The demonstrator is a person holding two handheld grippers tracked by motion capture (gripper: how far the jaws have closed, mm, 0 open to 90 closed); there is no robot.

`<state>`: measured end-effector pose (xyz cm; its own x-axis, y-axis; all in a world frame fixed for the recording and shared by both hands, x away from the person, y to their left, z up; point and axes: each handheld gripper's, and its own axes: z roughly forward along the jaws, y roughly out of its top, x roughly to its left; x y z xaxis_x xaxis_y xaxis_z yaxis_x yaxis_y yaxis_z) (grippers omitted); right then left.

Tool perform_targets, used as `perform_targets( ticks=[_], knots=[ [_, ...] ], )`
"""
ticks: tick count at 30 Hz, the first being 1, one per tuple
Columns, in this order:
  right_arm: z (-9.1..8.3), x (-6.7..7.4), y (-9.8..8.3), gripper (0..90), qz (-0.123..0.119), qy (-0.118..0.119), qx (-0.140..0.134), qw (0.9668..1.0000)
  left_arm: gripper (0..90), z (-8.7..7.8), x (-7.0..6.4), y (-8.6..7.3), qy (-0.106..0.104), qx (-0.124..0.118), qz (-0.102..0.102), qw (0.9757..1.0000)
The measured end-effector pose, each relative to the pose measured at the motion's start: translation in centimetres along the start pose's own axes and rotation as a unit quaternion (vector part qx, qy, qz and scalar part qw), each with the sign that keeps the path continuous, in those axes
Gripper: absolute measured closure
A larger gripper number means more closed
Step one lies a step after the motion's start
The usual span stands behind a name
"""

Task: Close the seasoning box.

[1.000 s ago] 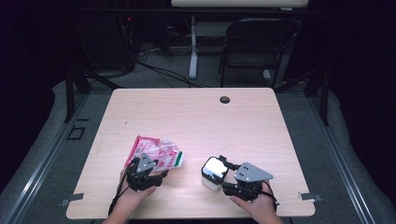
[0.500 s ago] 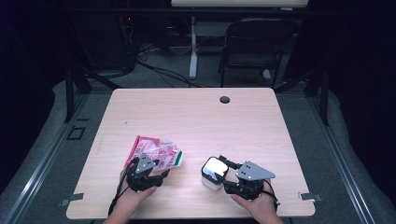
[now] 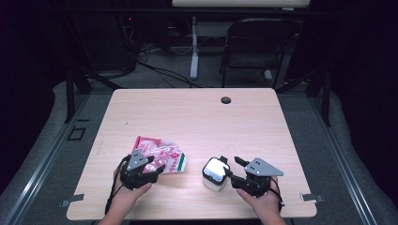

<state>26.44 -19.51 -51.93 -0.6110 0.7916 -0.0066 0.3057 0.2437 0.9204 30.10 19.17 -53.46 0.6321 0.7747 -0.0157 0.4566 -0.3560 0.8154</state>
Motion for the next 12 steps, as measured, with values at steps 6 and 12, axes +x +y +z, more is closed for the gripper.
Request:
perform_targets(
  ticks=[6, 12],
  knots=[
    [-0.2, -1.5, -0.5, 44.2, 0.044, -0.015, -0.009, 0.9989, 43.9, -0.3, 1.6, -0.5, 0.012, -0.016, -0.033, 0.9993],
    [-0.2, -2.6, -1.0, 43.2, 0.071, -0.031, -0.011, 0.9969, 43.8, -0.3, 2.4, -0.8, 0.018, -0.015, -0.048, 0.9986]
  ],
)
